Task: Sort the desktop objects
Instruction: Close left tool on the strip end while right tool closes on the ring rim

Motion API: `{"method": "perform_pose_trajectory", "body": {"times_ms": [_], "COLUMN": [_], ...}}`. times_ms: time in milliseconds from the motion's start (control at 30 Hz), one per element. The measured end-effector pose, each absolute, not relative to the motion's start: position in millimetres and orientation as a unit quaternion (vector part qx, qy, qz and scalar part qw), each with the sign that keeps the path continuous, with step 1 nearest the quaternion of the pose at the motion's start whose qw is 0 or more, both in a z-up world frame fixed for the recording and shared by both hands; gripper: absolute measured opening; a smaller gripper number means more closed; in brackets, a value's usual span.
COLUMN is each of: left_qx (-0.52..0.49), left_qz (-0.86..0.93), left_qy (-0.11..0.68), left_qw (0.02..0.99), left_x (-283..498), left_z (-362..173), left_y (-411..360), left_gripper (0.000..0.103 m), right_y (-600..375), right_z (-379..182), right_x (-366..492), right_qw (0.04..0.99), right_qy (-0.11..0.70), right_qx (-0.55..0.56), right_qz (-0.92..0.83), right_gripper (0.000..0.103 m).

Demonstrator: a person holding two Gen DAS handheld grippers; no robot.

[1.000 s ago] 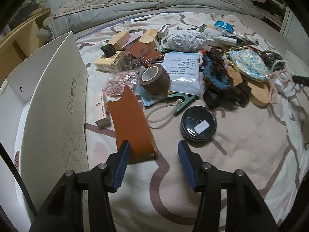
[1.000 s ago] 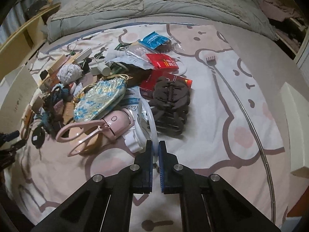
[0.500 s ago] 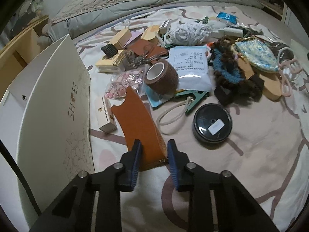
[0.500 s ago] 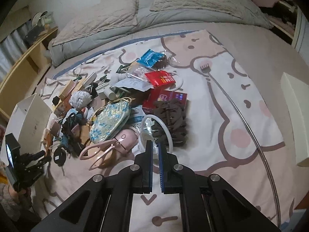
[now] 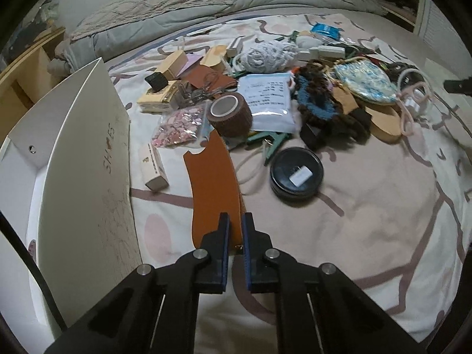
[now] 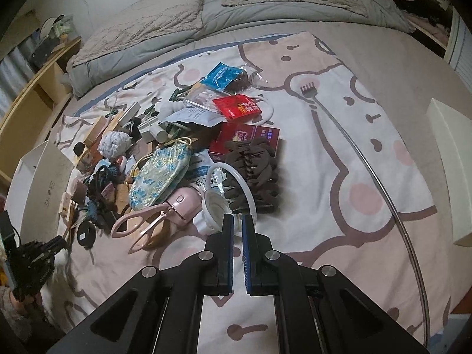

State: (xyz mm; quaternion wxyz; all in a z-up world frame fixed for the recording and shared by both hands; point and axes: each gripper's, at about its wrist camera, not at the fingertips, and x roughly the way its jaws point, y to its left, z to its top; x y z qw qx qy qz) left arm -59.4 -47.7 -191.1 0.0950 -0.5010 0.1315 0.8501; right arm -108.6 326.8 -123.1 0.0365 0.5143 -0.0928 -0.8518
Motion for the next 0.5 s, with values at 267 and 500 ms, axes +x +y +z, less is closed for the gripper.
{"method": "perform_pose_trajectory", "body": {"times_ms": [267, 500], "left_qx": [-0.52, -0.53], "left_qz": [0.835, 0.823], "left_qy": [0.117, 0.123], "left_qw": [0.134, 0.159], "left_x": [-41, -25], "left_z": [-189, -187], "left_y": [-43, -27], "left_gripper": [0.001, 0.001], "right_y": [325, 326], "right_z": [-123, -125], "right_x": [-108, -108], "right_qw": [0.037, 0.043], "right_qy": [-0.094, -0.1], "right_qx": [0.517, 0.517], "right_qz": [-0.85, -0.849], "right_gripper": [0.006, 0.006]}}
